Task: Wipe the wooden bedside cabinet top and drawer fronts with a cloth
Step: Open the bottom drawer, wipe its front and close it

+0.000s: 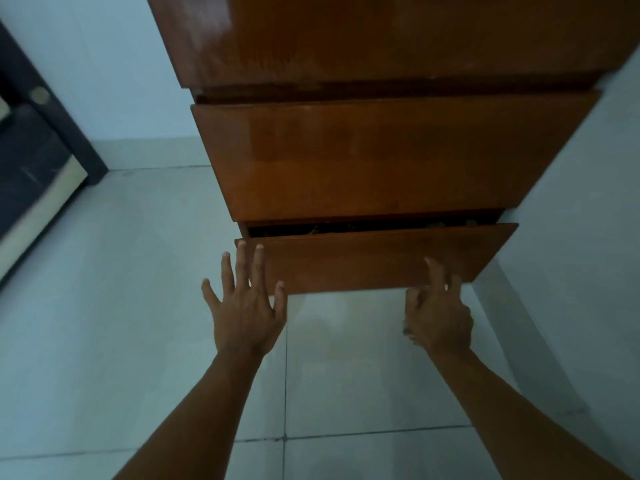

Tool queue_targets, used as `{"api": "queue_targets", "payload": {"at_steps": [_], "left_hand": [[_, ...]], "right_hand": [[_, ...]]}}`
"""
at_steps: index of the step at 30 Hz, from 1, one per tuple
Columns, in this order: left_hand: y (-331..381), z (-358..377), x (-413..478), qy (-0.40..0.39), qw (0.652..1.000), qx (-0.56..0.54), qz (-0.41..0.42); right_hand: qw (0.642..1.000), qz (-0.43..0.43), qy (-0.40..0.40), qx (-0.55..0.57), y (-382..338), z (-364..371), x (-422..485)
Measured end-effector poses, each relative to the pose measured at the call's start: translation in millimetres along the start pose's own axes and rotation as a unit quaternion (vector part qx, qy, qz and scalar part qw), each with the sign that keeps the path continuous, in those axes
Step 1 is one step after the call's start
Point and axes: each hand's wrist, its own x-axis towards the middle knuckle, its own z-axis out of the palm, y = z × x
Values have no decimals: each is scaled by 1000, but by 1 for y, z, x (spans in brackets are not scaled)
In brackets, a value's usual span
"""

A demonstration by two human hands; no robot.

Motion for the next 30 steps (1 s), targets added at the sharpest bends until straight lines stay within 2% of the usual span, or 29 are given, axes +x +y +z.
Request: {"api": "queue_targets", "payload": {"at_steps": [3, 5, 12, 20, 24, 27, 29, 30], "left_hand": [[4, -2, -11, -43, 999, 5, -14], [6, -3, -7, -62, 998, 8, -17], [15, -1, 6, -99, 994, 16, -36], [17, -2, 34, -91, 995, 25, -25], [13, 2, 34, -97, 994, 36, -20], [16, -7, 31, -114, 993, 41, -16], [25, -20, 25, -151, 989, 5, -6], [31, -29, 22, -189, 981, -47, 6]], "right_hand": [[992, -36, -90, -77, -13, -11, -3], [987, -55, -123, -93, -16, -13, 3], [980, -85, -150, -97, -10, -8, 16], [978, -94, -153, -104, -10, -1, 42], [981, -92, -155, -76, -11, 2, 39], [987, -113, -113, -5, -17, -9, 34], [986, -106, -114, 65, -25, -23, 29], [983, -88, -129, 93, -35, -35, 26]]}}
